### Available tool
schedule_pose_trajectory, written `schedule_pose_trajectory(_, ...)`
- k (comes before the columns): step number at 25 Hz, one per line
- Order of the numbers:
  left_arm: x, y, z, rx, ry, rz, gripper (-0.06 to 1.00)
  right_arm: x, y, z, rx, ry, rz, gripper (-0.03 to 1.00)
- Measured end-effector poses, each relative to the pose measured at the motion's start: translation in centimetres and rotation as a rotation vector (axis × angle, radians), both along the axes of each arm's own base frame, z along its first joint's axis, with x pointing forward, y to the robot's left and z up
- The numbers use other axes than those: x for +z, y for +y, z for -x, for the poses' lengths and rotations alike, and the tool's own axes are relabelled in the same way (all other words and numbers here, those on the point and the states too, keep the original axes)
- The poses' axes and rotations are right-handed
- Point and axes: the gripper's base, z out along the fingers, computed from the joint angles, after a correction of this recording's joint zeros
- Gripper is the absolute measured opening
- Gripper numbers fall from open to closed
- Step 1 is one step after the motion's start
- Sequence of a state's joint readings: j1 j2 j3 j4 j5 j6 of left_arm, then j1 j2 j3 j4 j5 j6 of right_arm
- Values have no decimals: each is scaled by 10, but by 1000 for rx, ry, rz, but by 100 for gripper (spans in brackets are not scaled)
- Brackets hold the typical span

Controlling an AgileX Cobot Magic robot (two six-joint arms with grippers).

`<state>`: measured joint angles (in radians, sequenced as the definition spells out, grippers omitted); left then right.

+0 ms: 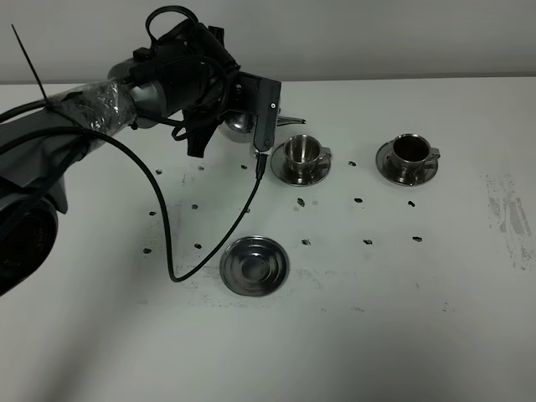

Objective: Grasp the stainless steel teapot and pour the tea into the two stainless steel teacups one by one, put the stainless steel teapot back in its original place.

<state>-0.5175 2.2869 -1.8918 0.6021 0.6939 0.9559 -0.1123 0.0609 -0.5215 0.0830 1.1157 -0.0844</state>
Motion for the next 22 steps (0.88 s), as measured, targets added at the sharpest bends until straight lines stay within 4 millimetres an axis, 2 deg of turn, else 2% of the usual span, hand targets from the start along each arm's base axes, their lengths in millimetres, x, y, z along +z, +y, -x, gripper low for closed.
schedule_pose_trajectory(11, -12, -6, -9, -109, -17, -171, 17, 0, 0, 0, 0, 0, 0, 42)
schedule_pose_trajectory(19, -3, -25, -6, -180, -89, -248, 17, 0, 0, 0, 0, 0, 0, 42)
schedule_pose_trajectory(22, -1, -25, -7, -195, -109, -285, 17, 0, 0, 0, 0, 0, 0, 42)
